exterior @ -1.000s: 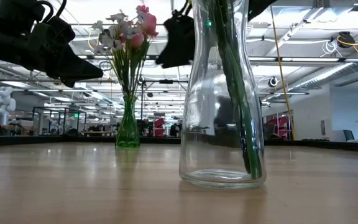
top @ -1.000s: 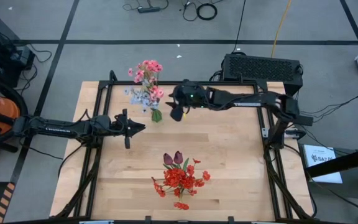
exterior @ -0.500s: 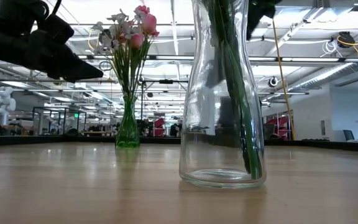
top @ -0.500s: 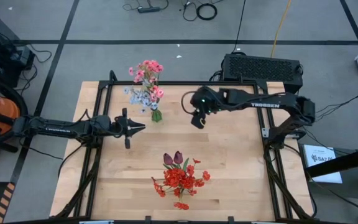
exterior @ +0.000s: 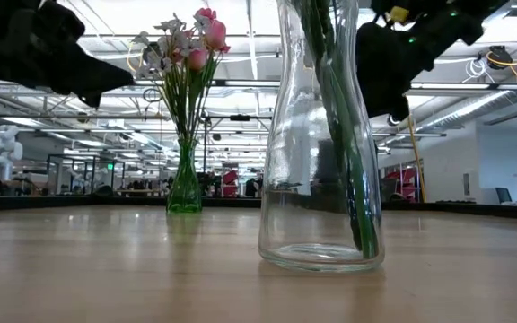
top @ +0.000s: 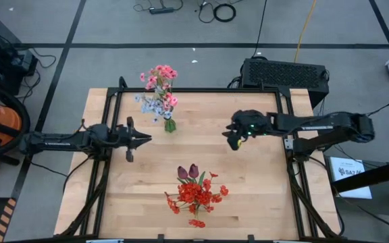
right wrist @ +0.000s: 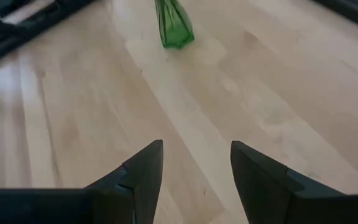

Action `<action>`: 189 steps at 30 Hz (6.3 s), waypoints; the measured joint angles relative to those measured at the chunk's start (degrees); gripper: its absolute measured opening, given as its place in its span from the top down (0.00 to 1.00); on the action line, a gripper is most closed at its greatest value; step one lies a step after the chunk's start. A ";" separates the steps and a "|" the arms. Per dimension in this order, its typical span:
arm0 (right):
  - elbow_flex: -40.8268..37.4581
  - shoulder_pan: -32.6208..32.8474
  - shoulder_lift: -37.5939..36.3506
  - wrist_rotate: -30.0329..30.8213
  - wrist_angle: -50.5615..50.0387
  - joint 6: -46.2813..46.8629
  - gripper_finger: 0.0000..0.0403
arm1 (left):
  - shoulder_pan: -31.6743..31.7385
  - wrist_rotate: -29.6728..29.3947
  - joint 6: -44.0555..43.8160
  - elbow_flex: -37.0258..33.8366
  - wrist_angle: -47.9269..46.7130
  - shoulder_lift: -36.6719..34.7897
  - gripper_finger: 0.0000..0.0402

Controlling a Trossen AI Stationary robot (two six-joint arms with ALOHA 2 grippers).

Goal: Sort flowers into vase by color
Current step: Return to Home Position

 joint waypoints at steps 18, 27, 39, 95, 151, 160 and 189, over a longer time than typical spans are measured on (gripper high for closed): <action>-0.91 0.46 -5.62 3.78 0.10 -0.52 0.55 | -0.11 4.76 2.48 -5.75 0.93 -10.99 0.88; -1.49 0.45 -5.62 -0.64 -0.13 -8.82 0.55 | -0.11 4.61 3.21 -5.77 -4.83 -10.75 0.88; -12.15 0.44 -16.09 -6.30 7.30 -13.72 0.55 | -0.11 4.32 3.21 -5.81 -4.89 -10.78 0.88; -41.41 8.20 -64.90 -4.93 14.54 -7.68 0.55 | -0.10 4.12 3.19 -5.88 -4.91 -10.71 0.88; -41.44 8.18 -64.90 -4.98 14.49 -7.68 0.55 | -0.09 4.14 3.19 -5.90 -4.91 -10.71 0.88; -41.44 8.19 -64.90 -4.98 14.49 -7.71 0.55 | -0.09 4.14 3.19 -5.92 -4.91 -10.71 0.88; -41.44 8.18 -64.90 -4.98 14.49 -7.70 0.55 | -0.10 4.14 3.19 -5.91 -4.91 -10.69 0.88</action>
